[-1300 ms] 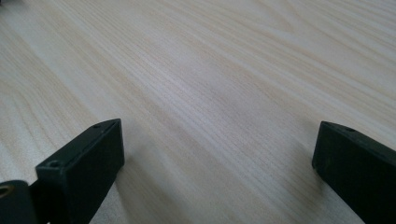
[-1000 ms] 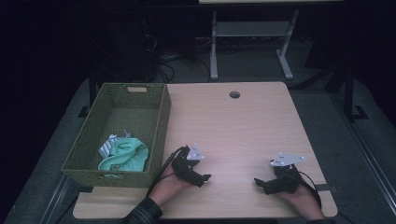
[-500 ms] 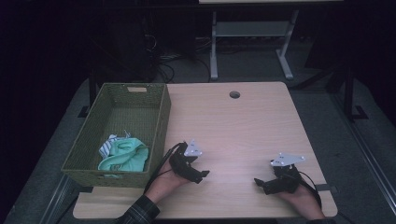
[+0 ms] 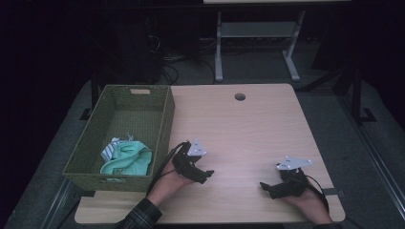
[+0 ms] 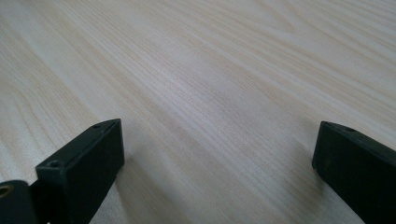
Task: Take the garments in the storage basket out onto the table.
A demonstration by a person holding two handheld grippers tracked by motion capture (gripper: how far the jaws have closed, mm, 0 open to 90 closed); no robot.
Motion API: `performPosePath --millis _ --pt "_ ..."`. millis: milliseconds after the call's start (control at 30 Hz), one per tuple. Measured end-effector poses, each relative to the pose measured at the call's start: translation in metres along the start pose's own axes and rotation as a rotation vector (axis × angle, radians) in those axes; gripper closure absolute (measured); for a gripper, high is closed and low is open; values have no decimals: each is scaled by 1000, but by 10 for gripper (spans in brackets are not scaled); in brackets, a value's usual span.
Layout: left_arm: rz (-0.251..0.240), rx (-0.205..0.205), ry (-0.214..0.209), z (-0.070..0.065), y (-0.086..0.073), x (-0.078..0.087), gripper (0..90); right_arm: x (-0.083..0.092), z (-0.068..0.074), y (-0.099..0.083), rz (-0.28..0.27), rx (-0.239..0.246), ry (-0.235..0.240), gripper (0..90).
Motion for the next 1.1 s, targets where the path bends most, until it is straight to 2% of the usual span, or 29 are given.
performPosePath --millis 267,300,533,800,967,1100 --pt "5 2 -8 1 2 1 128 0 0 0 -2 4 2 16" --pt "4 14 -15 2 2 1 128 0 0 0 0 5 10 16" --pt "17 -1 -16 2 5 4 129 0 0 0 0 6 11 16" --pt "5 2 -19 1 10 9 128 0 0 0 1 3 10 16" --pt "17 -2 -26 1 11 8 129 0 0 0 3 -1 12 16" --pt "14 11 -43 0 13 8 129 0 0 0 3 -2 12 16"
Point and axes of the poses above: each handheld gripper's, and its own axes: x roughly backward along the jaws, y roughly out of its top, z roughly to its left, the point moved 3 cm from there along -x, roughly forward along the jaws, and after that the axes turned 11 degrees about x, right-handed, at the moved point
